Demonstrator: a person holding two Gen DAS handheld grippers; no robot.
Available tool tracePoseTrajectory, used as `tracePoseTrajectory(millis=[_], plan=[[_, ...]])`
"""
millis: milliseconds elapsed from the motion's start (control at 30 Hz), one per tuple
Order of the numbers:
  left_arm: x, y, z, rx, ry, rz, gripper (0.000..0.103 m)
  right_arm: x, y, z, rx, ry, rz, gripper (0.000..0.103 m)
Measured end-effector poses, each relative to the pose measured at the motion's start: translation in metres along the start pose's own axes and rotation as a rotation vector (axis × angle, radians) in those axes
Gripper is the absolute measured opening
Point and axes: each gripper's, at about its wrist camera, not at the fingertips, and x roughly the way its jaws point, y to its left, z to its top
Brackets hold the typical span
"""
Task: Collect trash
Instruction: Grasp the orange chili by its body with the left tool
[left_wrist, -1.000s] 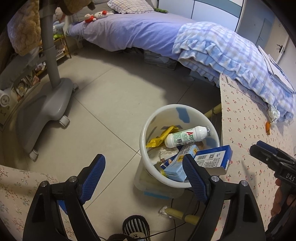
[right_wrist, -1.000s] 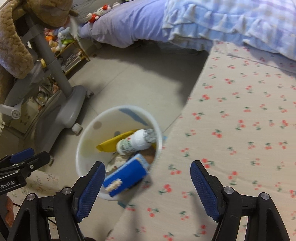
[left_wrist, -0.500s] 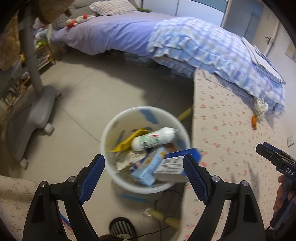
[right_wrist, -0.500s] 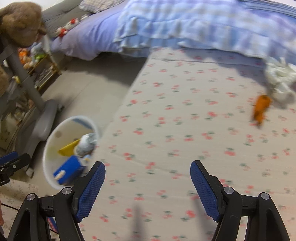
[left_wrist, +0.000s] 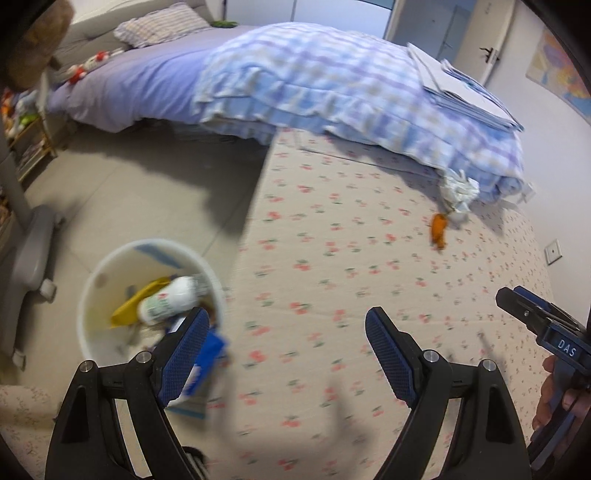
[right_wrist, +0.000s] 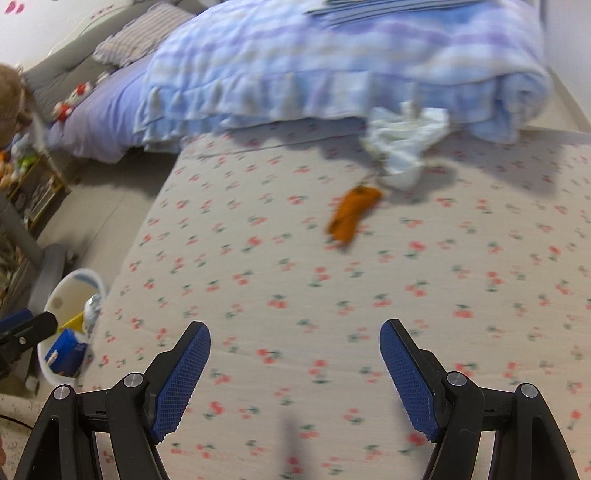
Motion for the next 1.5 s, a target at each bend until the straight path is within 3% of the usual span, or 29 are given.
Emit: tracePoseTrajectory(millis=[433, 733, 1000, 1067, 1100, 1167, 1500], plan=[[0.057, -0.108, 0.012, 0.151, -0.025, -0.036, 0.088, -0.026, -0.097, -0.005, 0.096, -0.040, -0.097, 0.080], [0.113, -0.163, 0.036, 0.259, -0.059, -0.140, 0.086, -0.020, -0.153, -0.009, 0.160, -0.017, -0.170, 0.080], [0.158, -0.184, 0.057, 0.273, -0.047, -0.196, 0.044, -0.010, -0.187, 0.004, 0.223, -0.030, -0.180, 0.080], [0.162, -0.183, 0.059, 0.266, -0.058, -0.222, 0.021, -0.004, -0.190, 0.008, 0.218, -0.031, -0.187, 0.080], [0.165, -0.182, 0.061, 0.259, -0.040, -0.256, 0.017, -0.001, -0.192, 0.010, 0.218, -0.030, -0.188, 0.080], [0.165, -0.176, 0.063, 0.229, -0.030, -0.266, 0.015, 0.007, -0.193, 0.014, 0.221, -0.030, -0.185, 0.080], [0.134, -0.117, 0.070, 0.135, -0.051, -0.178, 0.014, 0.049, -0.163, 0.059, 0.213, -0.072, -0.111, 0.080]])
